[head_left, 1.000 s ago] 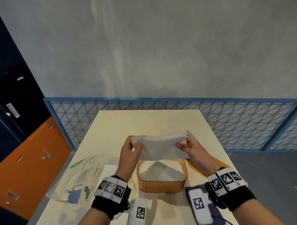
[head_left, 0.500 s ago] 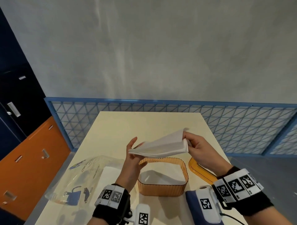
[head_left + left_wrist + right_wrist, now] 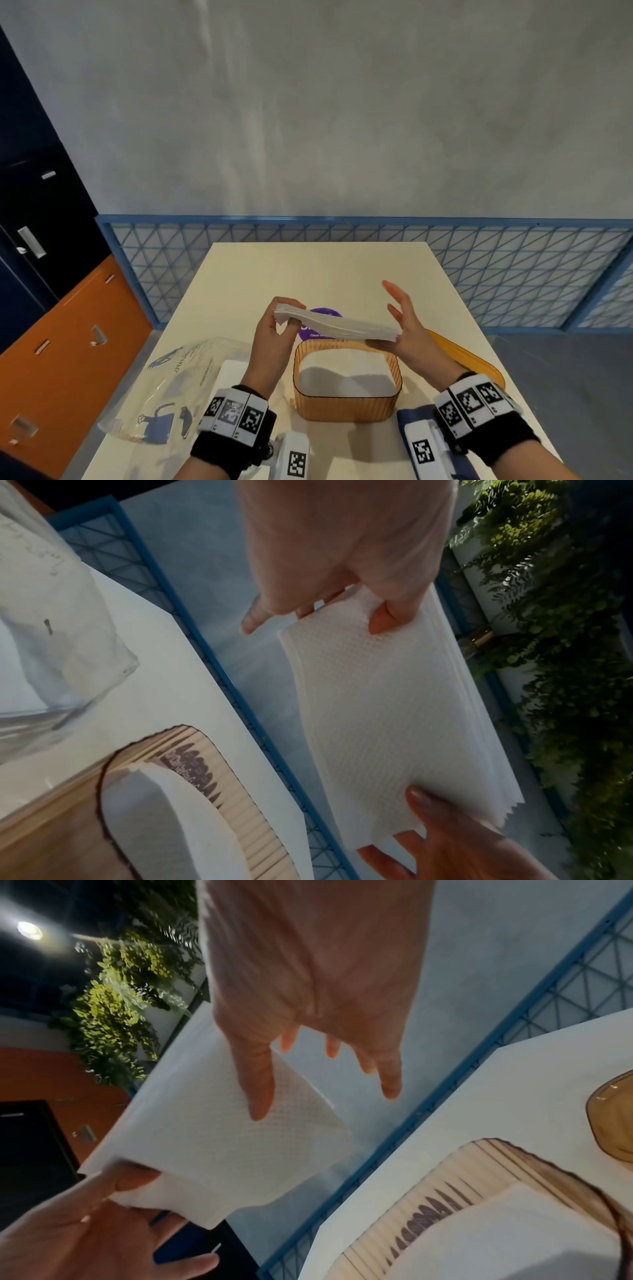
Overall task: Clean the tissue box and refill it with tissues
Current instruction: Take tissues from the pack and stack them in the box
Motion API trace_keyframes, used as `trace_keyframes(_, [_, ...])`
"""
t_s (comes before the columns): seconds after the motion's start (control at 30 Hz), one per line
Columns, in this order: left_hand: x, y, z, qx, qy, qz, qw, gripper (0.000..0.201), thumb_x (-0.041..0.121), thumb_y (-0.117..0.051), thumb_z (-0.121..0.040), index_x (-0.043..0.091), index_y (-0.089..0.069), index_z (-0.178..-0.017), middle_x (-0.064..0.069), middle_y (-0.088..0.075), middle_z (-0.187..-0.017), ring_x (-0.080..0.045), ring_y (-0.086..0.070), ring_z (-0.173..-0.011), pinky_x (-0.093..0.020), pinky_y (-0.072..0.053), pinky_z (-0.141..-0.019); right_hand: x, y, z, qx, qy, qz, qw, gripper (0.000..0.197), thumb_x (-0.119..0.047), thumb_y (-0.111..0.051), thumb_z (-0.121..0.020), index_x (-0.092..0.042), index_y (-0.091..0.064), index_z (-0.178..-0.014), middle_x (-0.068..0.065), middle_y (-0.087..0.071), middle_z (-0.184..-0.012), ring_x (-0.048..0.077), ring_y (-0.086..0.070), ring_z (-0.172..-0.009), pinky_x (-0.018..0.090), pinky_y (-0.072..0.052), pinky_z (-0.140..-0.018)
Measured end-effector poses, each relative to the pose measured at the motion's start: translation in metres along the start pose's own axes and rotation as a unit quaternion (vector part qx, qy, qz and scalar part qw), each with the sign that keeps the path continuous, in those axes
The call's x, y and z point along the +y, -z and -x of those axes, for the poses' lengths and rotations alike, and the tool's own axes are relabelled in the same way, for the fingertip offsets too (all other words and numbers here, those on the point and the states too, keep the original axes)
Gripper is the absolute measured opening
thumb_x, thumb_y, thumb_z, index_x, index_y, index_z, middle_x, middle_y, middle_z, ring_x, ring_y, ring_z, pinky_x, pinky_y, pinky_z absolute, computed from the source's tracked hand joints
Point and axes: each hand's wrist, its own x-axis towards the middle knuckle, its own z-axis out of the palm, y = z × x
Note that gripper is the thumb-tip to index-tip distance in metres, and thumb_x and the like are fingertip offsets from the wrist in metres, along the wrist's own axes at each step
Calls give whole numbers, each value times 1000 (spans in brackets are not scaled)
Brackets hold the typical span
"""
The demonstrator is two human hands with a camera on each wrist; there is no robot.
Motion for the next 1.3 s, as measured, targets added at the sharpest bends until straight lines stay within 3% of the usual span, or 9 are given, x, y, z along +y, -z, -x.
trace_keyframes(0.1, [2,0,2,4,17,-2,1000,20,-4,-48,-90,14,-55,-86,1,-57,-84,-3,-53,-78,-14,-44,-72,12,-3,-5,-23,12,10,1000,39,-11,-71,-80,-35,-57,-107,-18,-40,-138,5,-36,-129,30,-35,-105])
trace_keyframes(0.23, [0,-7,6,9,58,14,998,27,-2,-42,-93,21,-53,-83,3,-56,-84,-6,-51,-79,-15,-42,-69,15,-7,-7,7,-25,-68,997,17,-5,-60,-88,-21,-62,-92,-2,-64,-95,15,-57,-96,18,-47,-82])
trace_keyframes(0.37, [-22,-19,6,12,84,-23,996,19,-2,-42,-93,12,-51,-100,1,-56,-92,-2,-53,-83,-8,-46,-67,20,-8,-9,53,-48,-33,997,18,-7,-54,-93,-25,-56,-93,-2,-63,-94,8,-58,-88,19,-48,-79])
trace_keyframes(0.57, [-74,-42,17,0,169,-181,969,18,25,-41,-81,18,-47,-97,-6,-56,-90,-30,-53,-101,-50,-43,-97,64,-19,1,49,-149,73,985,35,-8,-49,-93,-12,-45,-128,9,-59,-118,23,-55,-109,37,-47,-96])
trace_keyframes(0.73, [-64,-47,9,35,143,-167,975,13,4,-39,-92,11,-45,-100,-6,-53,-93,-25,-46,-102,-33,-30,-92,56,-17,-3,85,-109,44,989,25,-11,-48,-95,-16,-47,-119,7,-60,-109,20,-57,-99,26,-47,-79])
trace_keyframes(0.83, [-69,-44,11,62,161,-198,965,9,10,-41,-92,13,-45,-99,-3,-55,-93,-26,-48,-102,-48,-18,-112,57,-14,-3,76,-110,60,989,20,-11,-51,-93,-17,-45,-111,5,-59,-101,17,-57,-90,19,-47,-67])
trace_keyframes(0.93, [-78,-41,13,59,179,-227,955,6,19,-44,-92,21,-45,-97,-5,-61,-102,-25,-56,-102,-55,-22,-109,66,-13,-5,85,-125,106,983,12,-11,-51,-93,-16,-46,-102,4,-58,-96,16,-56,-84,16,-42,-59])
trace_keyframes(1.13, [-78,-42,3,74,191,-304,930,6,21,-44,-95,23,-47,-100,2,-65,-93,-21,-58,-99,-46,-23,-107,60,-10,-15,143,-150,75,975,12,-9,-56,-90,-12,-50,-99,12,-65,-99,21,-60,-79,24,-46,-59])
trace_keyframes(1.3, [-77,-46,1,-6,181,-475,861,27,14,-40,-96,22,-44,-121,-1,-63,-108,-20,-48,-116,-46,-22,-107,72,-21,-13,97,-174,206,958,47,-11,-57,-90,-11,-39,-133,15,-65,-113,29,-62,-99,33,-52,-80])
